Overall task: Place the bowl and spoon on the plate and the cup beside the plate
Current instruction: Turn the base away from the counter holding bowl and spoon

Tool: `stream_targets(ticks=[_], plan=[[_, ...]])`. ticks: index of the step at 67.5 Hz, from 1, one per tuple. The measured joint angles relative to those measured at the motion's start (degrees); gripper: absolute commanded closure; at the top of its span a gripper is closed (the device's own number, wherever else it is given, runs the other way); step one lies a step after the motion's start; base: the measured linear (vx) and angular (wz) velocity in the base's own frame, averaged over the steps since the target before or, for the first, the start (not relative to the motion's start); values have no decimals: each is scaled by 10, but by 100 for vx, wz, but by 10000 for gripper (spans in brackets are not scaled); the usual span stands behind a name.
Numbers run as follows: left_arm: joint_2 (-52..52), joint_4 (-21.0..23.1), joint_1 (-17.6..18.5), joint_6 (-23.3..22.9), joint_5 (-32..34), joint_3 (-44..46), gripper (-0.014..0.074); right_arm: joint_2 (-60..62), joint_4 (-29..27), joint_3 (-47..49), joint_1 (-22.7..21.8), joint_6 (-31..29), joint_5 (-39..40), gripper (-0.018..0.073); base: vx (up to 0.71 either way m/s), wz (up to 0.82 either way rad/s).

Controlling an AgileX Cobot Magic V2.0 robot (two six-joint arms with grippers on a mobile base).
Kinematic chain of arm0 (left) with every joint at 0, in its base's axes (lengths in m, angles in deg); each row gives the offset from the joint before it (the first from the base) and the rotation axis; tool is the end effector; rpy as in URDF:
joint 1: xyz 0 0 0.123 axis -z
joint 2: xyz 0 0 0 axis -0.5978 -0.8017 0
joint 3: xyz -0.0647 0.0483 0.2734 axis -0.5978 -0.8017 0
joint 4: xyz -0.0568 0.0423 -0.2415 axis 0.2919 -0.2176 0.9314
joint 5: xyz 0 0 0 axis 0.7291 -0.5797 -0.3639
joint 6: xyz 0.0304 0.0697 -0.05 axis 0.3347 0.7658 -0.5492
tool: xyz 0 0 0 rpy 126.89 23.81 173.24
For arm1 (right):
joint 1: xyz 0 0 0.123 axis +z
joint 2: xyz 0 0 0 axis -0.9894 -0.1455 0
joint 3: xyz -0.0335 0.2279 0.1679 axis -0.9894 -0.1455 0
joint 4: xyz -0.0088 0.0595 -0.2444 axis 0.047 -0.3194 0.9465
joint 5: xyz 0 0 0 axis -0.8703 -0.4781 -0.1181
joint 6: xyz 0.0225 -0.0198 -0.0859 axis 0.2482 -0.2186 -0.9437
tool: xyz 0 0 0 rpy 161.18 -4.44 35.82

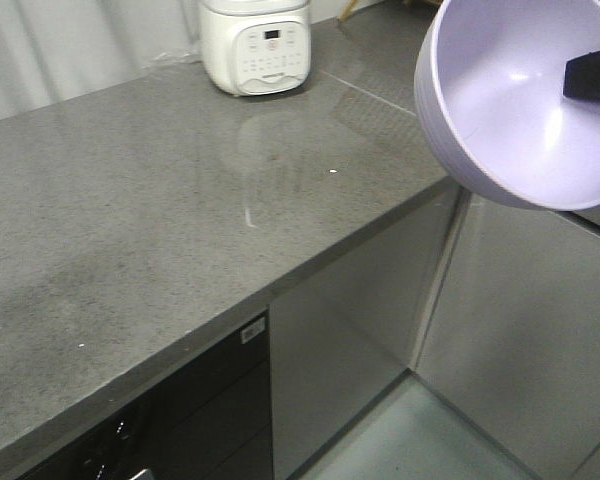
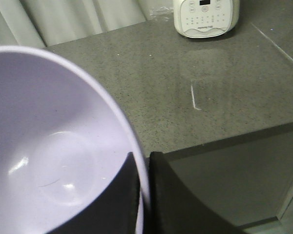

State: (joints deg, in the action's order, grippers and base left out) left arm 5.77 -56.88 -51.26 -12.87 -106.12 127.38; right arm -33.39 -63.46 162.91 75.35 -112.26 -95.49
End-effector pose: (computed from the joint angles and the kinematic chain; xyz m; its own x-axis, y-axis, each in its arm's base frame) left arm 0.1951 0.0122 0.4648 -0.4098 -0.0797 -0.9087 0.1405 0.9788 -0.1492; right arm 0.1949 0.0314 0.4605 -0.4759 -0.0227 -0.8792 -0.4476 0.8668 0.2199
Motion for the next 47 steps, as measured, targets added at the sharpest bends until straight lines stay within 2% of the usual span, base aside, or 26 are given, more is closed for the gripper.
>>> stream_targets(ticks=[47], plan=[[0, 0, 0, 0, 0, 0, 603, 0, 0, 0, 0, 0, 0, 565, -4, -31]])
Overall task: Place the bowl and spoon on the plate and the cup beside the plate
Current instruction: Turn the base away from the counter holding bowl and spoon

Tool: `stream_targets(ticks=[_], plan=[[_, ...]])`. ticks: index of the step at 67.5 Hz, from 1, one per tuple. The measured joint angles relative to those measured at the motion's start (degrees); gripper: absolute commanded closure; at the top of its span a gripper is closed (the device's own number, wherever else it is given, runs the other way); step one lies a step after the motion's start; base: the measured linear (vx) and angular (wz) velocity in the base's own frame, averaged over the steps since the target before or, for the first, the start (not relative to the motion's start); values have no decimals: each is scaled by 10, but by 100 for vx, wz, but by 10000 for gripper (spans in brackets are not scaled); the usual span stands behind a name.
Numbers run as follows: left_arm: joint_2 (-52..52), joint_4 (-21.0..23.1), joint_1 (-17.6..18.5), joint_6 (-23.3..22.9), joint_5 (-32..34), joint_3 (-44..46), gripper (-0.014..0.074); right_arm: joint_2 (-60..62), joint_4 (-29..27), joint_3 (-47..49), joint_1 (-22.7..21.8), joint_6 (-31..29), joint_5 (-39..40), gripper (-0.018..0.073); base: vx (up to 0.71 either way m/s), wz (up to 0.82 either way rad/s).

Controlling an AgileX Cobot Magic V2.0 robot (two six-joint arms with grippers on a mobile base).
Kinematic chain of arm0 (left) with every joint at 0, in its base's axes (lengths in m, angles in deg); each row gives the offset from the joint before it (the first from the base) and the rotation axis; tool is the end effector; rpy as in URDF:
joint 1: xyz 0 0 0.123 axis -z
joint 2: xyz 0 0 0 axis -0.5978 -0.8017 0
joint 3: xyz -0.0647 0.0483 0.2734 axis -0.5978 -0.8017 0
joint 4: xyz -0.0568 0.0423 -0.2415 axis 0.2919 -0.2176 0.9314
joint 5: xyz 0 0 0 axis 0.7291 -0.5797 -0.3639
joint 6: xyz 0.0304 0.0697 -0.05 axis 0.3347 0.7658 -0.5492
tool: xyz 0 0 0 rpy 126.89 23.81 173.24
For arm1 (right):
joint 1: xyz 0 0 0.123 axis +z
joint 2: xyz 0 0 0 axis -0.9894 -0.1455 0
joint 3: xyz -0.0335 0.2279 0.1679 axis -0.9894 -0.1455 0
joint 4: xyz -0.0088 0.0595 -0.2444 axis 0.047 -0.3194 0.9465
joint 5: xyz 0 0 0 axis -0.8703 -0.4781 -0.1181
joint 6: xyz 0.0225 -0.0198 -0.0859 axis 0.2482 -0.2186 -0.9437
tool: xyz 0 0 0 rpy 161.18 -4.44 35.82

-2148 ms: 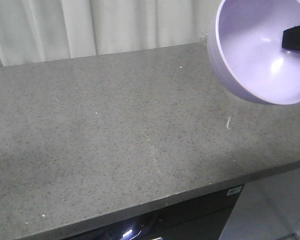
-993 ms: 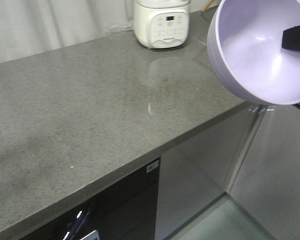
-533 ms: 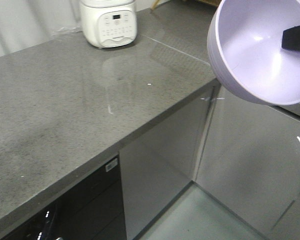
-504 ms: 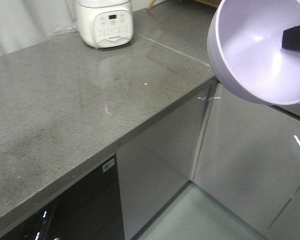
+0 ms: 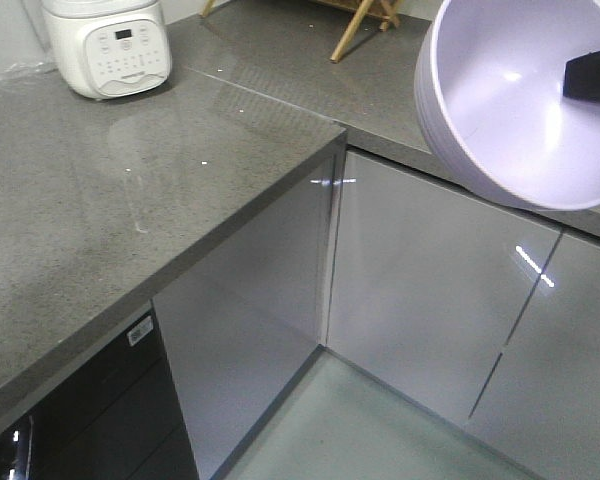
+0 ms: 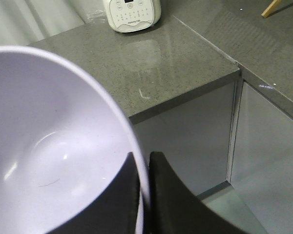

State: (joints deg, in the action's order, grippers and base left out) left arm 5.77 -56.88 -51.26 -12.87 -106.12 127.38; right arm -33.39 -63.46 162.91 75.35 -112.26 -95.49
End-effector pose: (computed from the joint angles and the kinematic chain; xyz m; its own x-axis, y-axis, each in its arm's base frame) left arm 0.1951 0.0122 0.4648 -0.4098 -0.0797 -0.9087 0.1405 0.9788 -0.1492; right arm 0.1949 0.0314 0.4605 -0.4759 -0.0227 -0.8792 -0.4476 0.8668 0.2199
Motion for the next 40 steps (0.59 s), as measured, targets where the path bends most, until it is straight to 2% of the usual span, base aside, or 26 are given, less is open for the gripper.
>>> stream_targets(ticks=[40], plan=[[0, 0, 0, 0, 0, 0, 603, 0, 0, 0, 0, 0, 0, 565, -5, -24]])
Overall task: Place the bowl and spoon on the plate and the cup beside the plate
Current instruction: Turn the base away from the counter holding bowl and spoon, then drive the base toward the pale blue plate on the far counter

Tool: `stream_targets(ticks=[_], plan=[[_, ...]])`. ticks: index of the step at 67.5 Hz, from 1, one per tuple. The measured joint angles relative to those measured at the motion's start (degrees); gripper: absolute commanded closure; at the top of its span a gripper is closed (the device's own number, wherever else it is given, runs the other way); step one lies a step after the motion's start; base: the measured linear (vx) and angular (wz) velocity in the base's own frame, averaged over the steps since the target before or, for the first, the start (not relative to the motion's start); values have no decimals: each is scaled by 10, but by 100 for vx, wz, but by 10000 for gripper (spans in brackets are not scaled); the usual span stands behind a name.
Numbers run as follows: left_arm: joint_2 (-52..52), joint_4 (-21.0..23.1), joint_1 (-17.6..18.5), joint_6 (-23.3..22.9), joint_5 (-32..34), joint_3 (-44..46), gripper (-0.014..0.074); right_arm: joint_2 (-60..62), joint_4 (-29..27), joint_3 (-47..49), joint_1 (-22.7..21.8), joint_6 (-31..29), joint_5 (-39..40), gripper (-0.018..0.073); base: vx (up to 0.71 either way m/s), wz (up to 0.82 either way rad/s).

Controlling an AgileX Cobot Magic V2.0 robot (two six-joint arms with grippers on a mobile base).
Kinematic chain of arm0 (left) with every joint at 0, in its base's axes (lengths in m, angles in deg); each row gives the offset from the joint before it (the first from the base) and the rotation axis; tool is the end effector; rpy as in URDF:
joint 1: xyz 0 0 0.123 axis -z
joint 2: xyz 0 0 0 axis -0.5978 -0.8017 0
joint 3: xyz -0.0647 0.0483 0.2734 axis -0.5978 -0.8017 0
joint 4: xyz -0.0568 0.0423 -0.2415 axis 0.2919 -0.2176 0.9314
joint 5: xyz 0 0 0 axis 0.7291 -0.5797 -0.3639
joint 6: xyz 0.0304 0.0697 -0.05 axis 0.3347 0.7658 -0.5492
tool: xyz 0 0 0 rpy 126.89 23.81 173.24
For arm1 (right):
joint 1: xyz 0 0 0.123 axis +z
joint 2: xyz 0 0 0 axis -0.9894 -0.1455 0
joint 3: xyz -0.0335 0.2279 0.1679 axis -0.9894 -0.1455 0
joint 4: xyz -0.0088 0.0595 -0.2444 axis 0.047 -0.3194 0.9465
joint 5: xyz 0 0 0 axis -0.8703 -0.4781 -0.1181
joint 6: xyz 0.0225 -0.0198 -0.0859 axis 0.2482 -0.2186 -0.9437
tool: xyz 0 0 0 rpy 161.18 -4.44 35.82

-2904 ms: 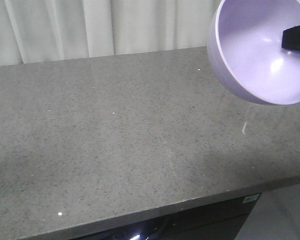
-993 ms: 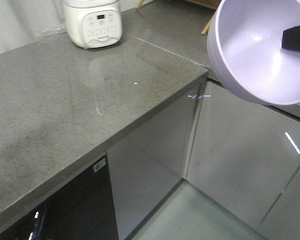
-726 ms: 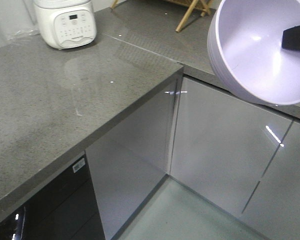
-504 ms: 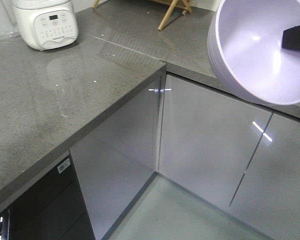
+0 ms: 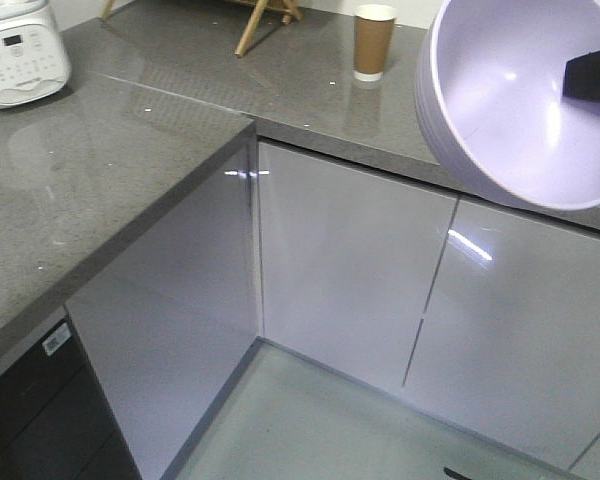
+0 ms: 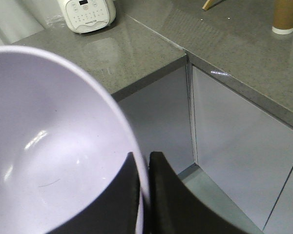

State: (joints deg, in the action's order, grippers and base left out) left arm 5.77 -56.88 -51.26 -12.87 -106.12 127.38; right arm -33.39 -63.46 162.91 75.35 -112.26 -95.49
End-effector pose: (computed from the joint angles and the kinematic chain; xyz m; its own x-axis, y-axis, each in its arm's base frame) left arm 0.1951 0.0122 0.4648 -0.4098 -0.0797 -0.9087 0.1405 0.9788 -0.1492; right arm 0.1949 0.0314 0.4605 -0.4759 -0.0227 -0.8792 -0.4476 0.8668 0.2199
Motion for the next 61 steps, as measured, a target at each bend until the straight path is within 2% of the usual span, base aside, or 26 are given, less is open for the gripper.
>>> stream_targets(ticks=[37, 61], plan=[[0, 0, 0, 0, 0, 0, 603, 0, 0, 0, 0, 0, 0, 565, -4, -28], [0, 0, 0, 0, 0, 0, 603, 0, 0, 0, 0, 0, 0, 565, 1, -10]])
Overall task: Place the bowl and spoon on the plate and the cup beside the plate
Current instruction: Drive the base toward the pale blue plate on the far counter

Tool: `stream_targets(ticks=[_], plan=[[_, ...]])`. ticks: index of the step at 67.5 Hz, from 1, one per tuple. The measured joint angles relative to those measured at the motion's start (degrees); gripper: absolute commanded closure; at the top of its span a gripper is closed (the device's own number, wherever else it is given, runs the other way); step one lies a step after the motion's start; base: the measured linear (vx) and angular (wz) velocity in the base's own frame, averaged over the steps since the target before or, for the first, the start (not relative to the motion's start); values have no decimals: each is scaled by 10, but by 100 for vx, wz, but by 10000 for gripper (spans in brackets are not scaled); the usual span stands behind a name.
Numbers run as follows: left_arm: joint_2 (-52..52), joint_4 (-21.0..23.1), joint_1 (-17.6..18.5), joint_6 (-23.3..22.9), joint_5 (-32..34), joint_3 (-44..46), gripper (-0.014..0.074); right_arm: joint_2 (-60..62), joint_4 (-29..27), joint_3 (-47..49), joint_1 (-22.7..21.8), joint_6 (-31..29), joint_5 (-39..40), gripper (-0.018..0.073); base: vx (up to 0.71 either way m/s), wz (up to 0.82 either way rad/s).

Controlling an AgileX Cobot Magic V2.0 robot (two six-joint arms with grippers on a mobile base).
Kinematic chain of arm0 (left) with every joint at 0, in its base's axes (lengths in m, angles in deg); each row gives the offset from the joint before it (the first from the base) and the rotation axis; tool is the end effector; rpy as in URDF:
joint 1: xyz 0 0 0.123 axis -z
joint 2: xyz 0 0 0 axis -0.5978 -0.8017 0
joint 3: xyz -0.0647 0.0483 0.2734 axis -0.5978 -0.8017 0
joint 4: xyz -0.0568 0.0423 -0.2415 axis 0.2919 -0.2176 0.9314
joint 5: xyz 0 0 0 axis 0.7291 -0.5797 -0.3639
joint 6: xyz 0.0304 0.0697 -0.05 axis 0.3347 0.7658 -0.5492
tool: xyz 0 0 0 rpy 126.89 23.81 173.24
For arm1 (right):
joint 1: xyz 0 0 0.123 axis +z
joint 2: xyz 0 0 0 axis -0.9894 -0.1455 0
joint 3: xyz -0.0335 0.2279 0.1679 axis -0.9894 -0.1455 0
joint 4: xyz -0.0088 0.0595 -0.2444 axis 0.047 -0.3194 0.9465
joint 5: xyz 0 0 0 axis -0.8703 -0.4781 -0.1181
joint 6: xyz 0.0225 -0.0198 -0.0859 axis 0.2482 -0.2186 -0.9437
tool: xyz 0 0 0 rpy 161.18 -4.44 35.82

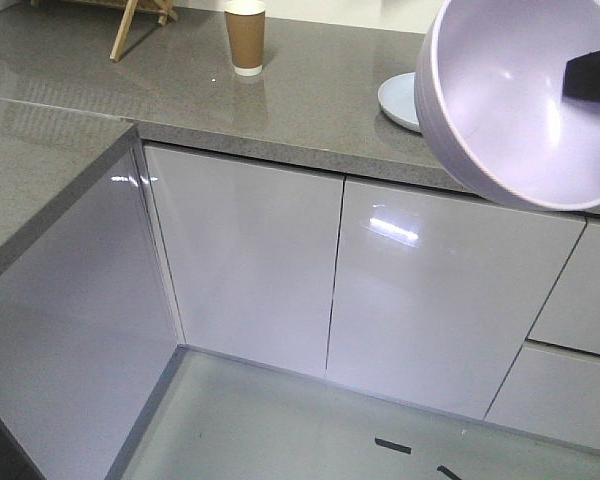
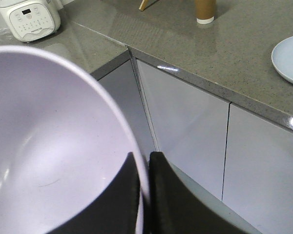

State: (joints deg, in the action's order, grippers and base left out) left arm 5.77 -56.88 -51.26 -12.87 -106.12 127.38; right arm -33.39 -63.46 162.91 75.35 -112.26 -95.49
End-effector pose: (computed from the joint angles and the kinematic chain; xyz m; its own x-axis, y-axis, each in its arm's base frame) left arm 0.1951 0.0122 0.4648 -0.4098 -0.0797 -0.9087 0.1405 0.9788 -0.1492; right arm 0.1949 0.0314 0.4605 -0.4759 -0.0227 -0.8792 -0.4476 0.8668 0.2199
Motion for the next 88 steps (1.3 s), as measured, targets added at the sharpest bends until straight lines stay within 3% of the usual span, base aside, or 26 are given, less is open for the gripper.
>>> stream_targets(ticks=[88], plan=[[0, 0, 0, 0, 0, 0, 603, 0, 0, 0, 0, 0, 0, 565, 4, -6]])
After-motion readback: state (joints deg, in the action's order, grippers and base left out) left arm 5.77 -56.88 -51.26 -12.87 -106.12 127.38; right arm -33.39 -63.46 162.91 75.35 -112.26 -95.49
